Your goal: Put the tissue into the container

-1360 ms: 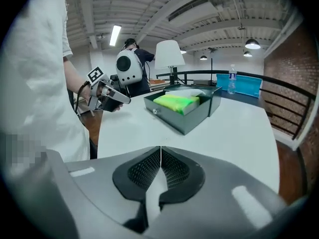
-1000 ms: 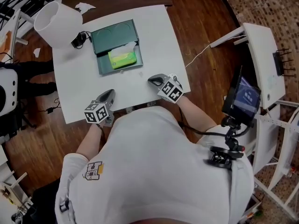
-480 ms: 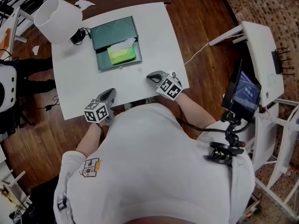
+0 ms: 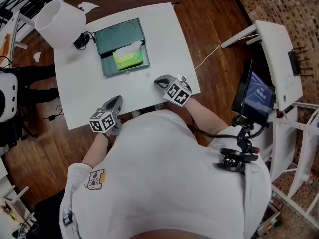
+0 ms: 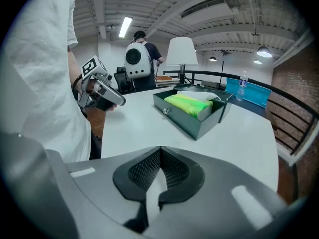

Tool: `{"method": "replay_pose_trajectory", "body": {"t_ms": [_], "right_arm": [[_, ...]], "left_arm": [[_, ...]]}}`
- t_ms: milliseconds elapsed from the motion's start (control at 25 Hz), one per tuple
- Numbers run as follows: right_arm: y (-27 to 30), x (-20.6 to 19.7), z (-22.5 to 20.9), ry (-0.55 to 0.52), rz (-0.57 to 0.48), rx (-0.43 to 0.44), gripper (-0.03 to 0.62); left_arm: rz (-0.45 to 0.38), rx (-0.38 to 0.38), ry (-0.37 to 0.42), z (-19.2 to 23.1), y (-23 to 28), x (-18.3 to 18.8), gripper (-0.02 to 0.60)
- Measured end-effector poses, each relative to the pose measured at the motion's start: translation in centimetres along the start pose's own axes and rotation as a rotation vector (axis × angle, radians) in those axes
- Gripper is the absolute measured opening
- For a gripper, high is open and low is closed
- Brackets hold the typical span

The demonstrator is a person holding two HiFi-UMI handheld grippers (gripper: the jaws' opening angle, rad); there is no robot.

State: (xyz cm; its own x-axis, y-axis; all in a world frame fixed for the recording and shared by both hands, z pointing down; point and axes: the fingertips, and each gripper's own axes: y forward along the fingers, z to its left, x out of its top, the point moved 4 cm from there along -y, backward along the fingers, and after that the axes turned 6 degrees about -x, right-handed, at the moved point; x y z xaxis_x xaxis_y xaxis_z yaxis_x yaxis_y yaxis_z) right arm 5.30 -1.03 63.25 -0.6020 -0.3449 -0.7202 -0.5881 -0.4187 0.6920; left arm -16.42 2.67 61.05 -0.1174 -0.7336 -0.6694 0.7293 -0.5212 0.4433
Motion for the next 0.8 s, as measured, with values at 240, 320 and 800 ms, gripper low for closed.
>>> {"method": "replay_pose_trajectory", "body": {"t_ms": [240, 320, 800], "right_arm": [[-0.19, 0.45, -0.23, -0.003, -0.013, -0.005, 0.000], [-0.16, 0.59, -0.22, -0.004, -0.016, -0.006, 0.000], [-0.14, 0.65, -0.05, -0.020, -0.008, -0.002, 0.000]], "left_arm": [[-0.008, -0.009, -0.001, -0.35, 0.26, 0.27, 0.000], [-0.009, -0.012, -0.001, -0.39, 0.30, 0.38, 0.000], [-0.005, -0.015, 0.001, -0.55, 0.39, 0.31, 0.000]]}}
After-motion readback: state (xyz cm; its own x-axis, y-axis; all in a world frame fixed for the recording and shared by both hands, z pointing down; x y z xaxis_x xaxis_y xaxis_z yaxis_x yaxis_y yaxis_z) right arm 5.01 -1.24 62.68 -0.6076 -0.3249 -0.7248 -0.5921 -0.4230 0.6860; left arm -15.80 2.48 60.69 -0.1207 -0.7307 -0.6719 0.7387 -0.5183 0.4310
